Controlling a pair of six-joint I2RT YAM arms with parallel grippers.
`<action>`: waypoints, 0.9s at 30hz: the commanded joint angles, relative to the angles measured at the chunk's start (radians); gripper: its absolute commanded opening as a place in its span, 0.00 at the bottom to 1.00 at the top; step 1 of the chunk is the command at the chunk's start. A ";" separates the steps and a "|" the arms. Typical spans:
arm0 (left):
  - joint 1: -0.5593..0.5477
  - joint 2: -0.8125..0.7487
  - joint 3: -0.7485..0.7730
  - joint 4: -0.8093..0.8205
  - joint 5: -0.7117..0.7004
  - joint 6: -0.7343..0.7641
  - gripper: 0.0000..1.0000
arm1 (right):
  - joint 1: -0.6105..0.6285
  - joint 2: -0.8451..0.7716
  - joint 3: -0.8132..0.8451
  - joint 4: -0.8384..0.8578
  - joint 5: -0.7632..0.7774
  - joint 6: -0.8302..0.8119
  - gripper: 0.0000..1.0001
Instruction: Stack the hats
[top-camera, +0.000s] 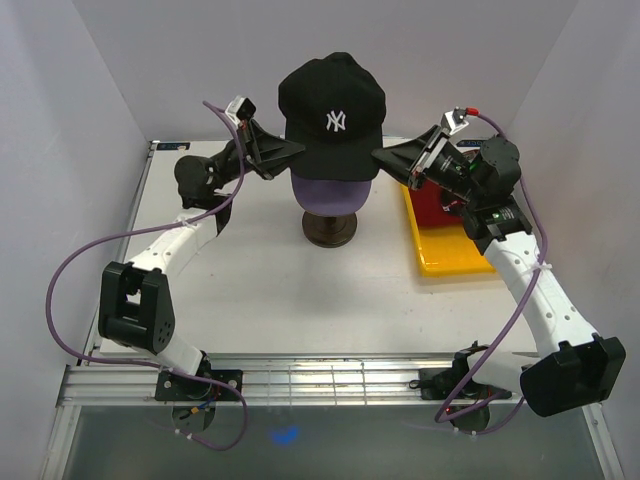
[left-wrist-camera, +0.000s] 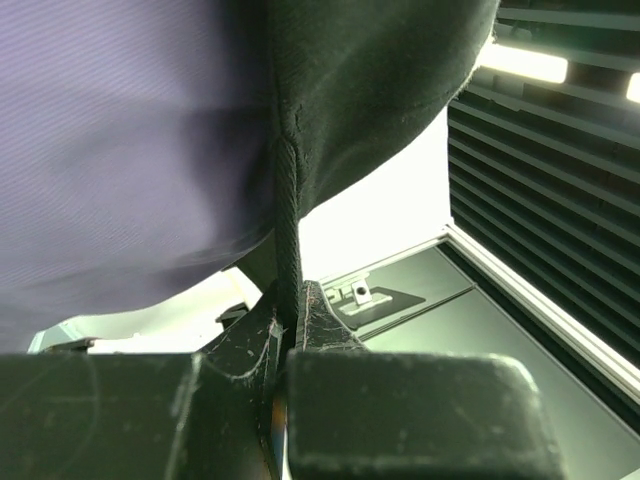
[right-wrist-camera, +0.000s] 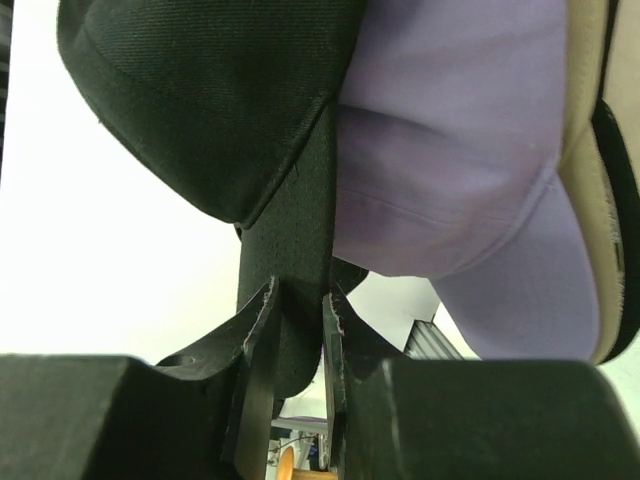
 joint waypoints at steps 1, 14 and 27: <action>-0.020 -0.013 -0.020 0.007 0.048 -0.029 0.00 | 0.049 -0.024 -0.026 0.005 -0.078 -0.085 0.08; -0.020 0.018 -0.043 0.029 0.140 0.023 0.00 | 0.049 -0.039 -0.105 -0.001 -0.055 -0.137 0.08; -0.001 0.020 -0.183 0.083 0.159 0.042 0.00 | 0.047 -0.030 -0.168 -0.008 -0.041 -0.177 0.08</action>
